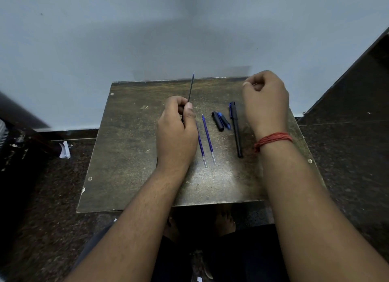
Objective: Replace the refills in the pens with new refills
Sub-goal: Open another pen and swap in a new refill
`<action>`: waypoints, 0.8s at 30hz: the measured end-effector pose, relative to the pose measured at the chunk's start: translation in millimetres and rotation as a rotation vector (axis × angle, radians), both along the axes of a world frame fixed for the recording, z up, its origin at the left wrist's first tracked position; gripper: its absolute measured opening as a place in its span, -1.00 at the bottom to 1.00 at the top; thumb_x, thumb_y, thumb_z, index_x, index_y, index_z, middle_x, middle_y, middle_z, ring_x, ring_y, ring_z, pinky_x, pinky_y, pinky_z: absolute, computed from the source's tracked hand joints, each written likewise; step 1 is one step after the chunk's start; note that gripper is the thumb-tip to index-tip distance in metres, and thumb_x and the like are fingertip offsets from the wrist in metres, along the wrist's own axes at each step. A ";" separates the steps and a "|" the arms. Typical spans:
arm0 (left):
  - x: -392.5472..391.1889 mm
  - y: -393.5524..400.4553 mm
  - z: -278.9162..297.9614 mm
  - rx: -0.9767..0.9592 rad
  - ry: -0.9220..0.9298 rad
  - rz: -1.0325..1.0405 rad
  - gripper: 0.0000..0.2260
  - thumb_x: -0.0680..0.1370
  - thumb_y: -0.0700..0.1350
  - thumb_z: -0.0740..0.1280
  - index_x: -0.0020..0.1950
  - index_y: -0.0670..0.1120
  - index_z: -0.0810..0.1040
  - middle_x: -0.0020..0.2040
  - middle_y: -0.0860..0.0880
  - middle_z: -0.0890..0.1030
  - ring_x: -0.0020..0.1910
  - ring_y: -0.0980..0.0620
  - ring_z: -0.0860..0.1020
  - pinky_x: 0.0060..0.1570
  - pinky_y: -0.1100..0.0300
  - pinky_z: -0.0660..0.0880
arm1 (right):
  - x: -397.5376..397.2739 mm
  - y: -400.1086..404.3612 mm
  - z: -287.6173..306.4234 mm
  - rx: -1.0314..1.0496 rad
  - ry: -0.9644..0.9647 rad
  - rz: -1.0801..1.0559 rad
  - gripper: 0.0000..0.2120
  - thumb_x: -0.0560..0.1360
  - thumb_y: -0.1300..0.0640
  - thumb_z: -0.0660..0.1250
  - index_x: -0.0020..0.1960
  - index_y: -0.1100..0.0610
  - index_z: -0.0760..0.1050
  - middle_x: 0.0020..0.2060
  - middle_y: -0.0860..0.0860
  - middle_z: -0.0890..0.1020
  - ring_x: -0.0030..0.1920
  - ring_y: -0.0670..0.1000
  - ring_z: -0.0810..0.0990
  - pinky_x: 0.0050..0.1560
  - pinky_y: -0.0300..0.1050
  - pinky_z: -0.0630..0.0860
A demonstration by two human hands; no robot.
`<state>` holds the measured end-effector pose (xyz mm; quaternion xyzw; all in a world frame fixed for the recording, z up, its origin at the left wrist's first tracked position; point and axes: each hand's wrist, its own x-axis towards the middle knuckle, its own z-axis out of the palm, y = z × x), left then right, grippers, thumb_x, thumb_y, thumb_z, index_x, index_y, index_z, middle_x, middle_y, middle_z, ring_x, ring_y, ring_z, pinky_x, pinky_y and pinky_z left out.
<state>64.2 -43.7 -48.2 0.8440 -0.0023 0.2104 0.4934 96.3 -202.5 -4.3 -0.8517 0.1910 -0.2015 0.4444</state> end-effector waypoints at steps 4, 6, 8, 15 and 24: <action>-0.9 -1.6 -0.6 0.015 -0.001 -0.038 -0.96 0.68 -0.08 0.21 0.05 0.05 0.43 -0.13 0.06 0.58 -0.11 0.04 0.60 -0.14 0.03 0.57 | 0.6 -8.3 1.1 0.189 -0.014 0.051 -0.91 0.55 0.06 0.32 -0.03 0.05 0.57 -0.19 -0.06 0.64 -0.22 -0.12 0.57 -0.20 -0.25 0.50; -0.8 -2.3 -1.3 0.012 -0.011 -0.071 -0.96 0.67 -0.07 0.21 0.06 0.04 0.44 -0.13 0.06 0.58 -0.10 0.02 0.61 -0.14 -0.03 0.58 | -0.8 -1.8 1.4 0.265 0.068 0.257 -0.84 0.58 -0.04 0.33 -0.02 0.04 0.59 -0.18 -0.06 0.68 -0.21 -0.12 0.58 -0.22 -0.23 0.47; -0.3 -2.1 -1.7 0.009 -0.025 -0.093 -0.95 0.67 -0.07 0.21 0.08 0.02 0.46 -0.13 0.06 0.58 -0.11 0.02 0.61 -0.14 -0.06 0.57 | -3.0 10.4 0.5 0.310 0.125 0.457 -0.81 0.57 -0.08 0.35 -0.05 0.03 0.61 -0.19 -0.01 0.70 -0.24 -0.12 0.58 -0.28 -0.24 0.43; 0.8 -2.1 -3.6 0.053 -0.067 -0.124 -0.93 0.66 -0.11 0.26 0.08 -0.06 0.52 -0.13 0.11 0.58 -0.17 0.07 0.57 -0.17 0.03 0.54 | -4.8 31.3 -7.9 0.369 0.091 0.567 -0.89 0.55 0.14 0.40 -0.16 0.07 0.58 -0.34 -0.09 0.60 -0.34 -0.17 0.55 -0.37 -0.35 0.40; 0.2 -2.9 -4.0 0.085 -0.050 -0.115 -0.88 0.67 -0.09 0.23 0.12 -0.07 0.53 -0.12 0.13 0.55 -0.11 0.09 0.58 -0.14 0.04 0.55 | 1.8 -7.6 15.9 0.436 -0.168 0.145 -0.91 0.63 0.17 0.26 -0.01 0.12 0.53 -0.24 0.00 0.66 -0.27 -0.06 0.66 -0.27 -0.15 0.60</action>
